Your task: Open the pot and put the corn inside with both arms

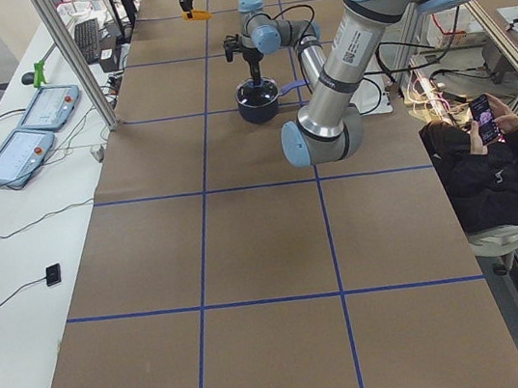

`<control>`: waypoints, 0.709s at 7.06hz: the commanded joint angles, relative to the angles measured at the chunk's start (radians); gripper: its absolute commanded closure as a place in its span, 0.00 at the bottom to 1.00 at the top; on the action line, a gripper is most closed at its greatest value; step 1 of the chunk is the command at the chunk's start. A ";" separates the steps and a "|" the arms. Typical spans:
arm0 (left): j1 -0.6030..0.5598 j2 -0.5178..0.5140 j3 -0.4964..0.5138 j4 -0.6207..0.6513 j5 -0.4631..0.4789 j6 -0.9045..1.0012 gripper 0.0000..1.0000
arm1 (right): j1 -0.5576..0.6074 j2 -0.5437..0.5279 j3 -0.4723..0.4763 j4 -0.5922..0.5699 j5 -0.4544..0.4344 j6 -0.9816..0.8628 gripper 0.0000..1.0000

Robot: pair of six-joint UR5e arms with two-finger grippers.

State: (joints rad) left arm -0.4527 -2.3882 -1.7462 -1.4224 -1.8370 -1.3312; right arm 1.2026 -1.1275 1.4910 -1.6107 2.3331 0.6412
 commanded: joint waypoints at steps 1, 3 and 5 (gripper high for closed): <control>0.003 -0.006 0.042 -0.033 0.002 -0.002 0.01 | 0.000 0.000 0.000 0.000 -0.001 0.000 0.82; 0.006 -0.008 0.040 -0.036 0.002 0.000 0.03 | 0.000 0.000 0.000 0.002 -0.001 0.000 0.82; 0.006 -0.003 0.043 -0.036 0.002 0.006 0.31 | 0.000 0.000 0.000 0.003 -0.001 0.000 0.82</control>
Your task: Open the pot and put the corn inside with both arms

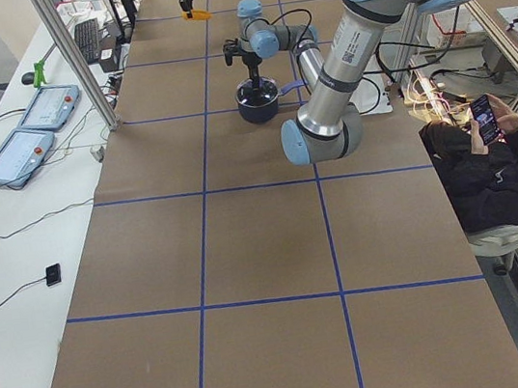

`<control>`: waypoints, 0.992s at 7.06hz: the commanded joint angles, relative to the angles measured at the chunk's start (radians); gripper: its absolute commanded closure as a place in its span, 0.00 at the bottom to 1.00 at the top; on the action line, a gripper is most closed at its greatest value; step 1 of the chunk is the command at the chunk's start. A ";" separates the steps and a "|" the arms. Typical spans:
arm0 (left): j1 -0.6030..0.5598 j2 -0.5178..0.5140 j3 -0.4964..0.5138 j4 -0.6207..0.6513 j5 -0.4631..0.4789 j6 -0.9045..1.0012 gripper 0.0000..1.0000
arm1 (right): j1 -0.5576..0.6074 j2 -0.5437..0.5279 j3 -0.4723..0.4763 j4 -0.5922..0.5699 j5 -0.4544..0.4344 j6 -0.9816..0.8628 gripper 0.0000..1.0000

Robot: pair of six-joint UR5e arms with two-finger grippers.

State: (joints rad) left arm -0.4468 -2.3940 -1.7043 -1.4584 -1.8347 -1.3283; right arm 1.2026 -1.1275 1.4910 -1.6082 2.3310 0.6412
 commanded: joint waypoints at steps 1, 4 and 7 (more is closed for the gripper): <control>0.000 0.004 0.002 0.000 0.000 0.001 0.43 | 0.000 0.000 0.000 0.002 0.001 0.000 0.82; -0.001 0.006 -0.012 0.004 -0.002 0.003 0.69 | 0.000 0.003 0.000 0.002 -0.001 0.000 0.82; -0.045 0.039 -0.174 0.102 -0.009 0.071 0.69 | -0.017 0.093 -0.009 -0.022 0.005 0.133 0.82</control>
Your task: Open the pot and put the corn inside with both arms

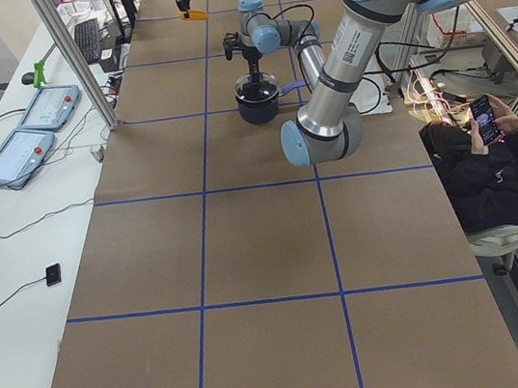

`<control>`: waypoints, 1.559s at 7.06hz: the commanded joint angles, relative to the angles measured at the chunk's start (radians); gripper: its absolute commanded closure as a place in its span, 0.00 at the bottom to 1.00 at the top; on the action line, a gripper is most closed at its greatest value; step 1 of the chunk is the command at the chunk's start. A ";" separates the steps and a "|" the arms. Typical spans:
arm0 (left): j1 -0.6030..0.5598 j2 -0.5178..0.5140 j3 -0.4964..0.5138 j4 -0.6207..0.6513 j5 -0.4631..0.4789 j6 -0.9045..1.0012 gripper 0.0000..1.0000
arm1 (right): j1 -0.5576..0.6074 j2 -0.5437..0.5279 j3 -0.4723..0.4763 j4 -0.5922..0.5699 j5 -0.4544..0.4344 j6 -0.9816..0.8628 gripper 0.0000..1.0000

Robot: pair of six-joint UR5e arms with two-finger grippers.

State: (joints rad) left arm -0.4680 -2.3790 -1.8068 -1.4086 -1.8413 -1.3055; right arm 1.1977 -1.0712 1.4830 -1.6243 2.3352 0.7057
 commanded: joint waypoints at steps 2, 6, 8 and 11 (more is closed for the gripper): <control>-0.076 0.202 -0.227 0.056 -0.007 0.205 0.68 | -0.085 0.092 0.011 0.003 -0.004 0.228 0.82; -0.263 0.584 -0.235 -0.245 -0.125 0.499 0.68 | -0.281 0.181 0.089 0.006 -0.109 0.514 0.82; -0.375 0.723 -0.191 -0.350 -0.192 0.671 0.68 | -0.380 0.246 0.106 0.006 -0.155 0.610 0.84; -0.506 0.817 -0.054 -0.533 -0.280 0.824 0.68 | -0.539 0.269 0.175 0.006 -0.263 0.727 0.84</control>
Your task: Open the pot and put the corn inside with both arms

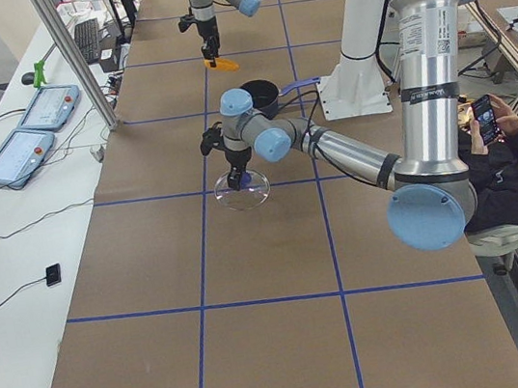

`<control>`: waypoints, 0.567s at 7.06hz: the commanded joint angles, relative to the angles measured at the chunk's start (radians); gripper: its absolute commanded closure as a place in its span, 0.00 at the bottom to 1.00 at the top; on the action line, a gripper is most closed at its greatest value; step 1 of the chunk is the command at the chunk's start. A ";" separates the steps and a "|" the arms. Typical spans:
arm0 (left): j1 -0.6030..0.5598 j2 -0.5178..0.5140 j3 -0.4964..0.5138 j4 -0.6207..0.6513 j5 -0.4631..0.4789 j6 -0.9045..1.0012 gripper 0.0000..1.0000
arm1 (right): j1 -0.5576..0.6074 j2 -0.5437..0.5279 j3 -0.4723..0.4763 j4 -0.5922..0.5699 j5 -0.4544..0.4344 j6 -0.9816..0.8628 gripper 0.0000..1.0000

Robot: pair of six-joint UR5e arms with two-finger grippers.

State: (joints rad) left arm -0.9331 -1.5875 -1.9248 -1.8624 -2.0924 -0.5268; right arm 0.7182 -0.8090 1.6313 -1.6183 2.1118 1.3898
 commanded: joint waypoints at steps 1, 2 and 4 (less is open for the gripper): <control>-0.052 0.026 0.104 -0.127 -0.032 0.047 0.68 | -0.101 0.007 0.033 0.000 -0.080 0.064 0.84; -0.055 0.047 0.110 -0.141 -0.032 0.048 0.68 | -0.138 0.013 0.030 0.018 -0.111 0.080 0.83; -0.055 0.061 0.112 -0.165 -0.031 0.047 0.68 | -0.207 0.016 0.024 0.028 -0.170 0.081 0.80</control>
State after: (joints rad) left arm -0.9867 -1.5342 -1.8172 -2.0157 -2.1237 -0.4804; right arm 0.5501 -0.7949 1.6563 -1.5958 1.9683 1.4676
